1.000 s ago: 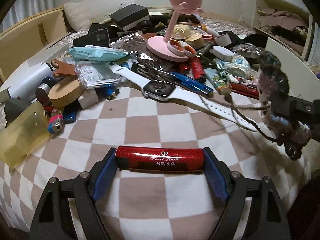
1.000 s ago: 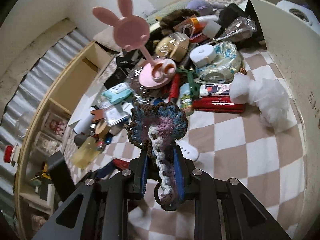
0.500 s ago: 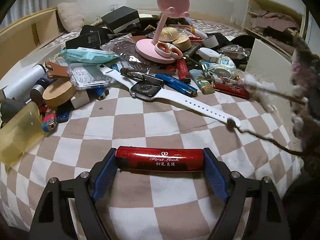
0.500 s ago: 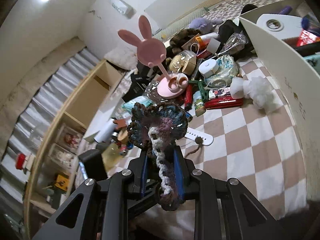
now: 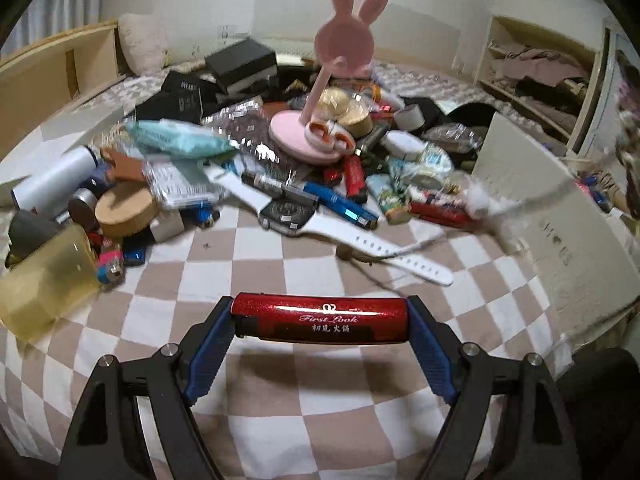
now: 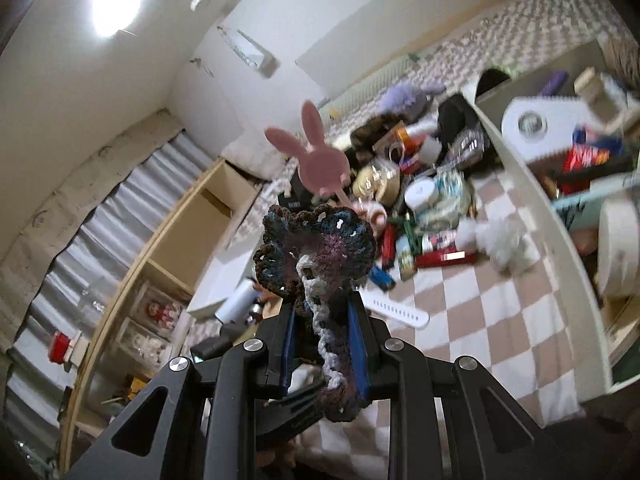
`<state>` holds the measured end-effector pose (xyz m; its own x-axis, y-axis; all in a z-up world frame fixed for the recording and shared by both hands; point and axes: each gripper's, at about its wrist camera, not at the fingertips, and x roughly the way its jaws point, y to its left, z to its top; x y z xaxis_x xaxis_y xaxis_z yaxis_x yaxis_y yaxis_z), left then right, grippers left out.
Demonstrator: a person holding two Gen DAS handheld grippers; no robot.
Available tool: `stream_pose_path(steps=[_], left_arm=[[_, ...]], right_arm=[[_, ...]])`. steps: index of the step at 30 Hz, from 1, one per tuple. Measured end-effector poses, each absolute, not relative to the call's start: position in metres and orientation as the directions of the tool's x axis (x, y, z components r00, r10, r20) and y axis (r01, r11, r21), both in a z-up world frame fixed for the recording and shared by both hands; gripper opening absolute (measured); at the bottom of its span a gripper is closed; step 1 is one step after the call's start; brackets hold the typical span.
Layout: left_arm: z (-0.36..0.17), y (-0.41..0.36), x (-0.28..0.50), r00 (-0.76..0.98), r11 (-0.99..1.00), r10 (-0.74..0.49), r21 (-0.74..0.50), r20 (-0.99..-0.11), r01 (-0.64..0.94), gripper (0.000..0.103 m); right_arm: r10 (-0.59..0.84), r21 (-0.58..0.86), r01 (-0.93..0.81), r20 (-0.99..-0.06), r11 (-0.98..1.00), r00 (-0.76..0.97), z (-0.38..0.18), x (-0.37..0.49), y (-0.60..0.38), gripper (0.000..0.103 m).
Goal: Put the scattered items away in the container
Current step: 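Lift the red tube and doily and carry both toward the white SHOES box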
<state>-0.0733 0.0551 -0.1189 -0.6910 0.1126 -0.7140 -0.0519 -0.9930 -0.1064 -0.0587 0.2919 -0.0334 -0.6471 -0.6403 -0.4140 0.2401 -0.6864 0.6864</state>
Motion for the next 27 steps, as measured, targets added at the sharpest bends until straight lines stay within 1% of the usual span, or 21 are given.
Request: stream_pose_path(steps=[6,16,27], left_arm=[[-0.093,0.054,-0.068,-0.732,-0.99,0.138,-0.116,-0.667,-0.08,0.083],[-0.034,0.067,-0.062,-0.798,-0.988,0.157,-0.094,-0.582,-0.126,0.083],[0.03,0.107,-0.056,-0.832,-0.972,0.232,-0.077,-0.504,-0.224,0.083]], right_arm=[[-0.613,0.652,0.266,-0.388,-0.71,-0.688,-0.005,-0.063,0.299,0.025],[-0.566,0.598,0.272,-0.381,-0.754,-0.731,0.028,-0.074,0.313,0.025],[-0.515,0.497,0.31,-0.353,-0.811,-0.781,0.086,-0.07,0.333,0.025]])
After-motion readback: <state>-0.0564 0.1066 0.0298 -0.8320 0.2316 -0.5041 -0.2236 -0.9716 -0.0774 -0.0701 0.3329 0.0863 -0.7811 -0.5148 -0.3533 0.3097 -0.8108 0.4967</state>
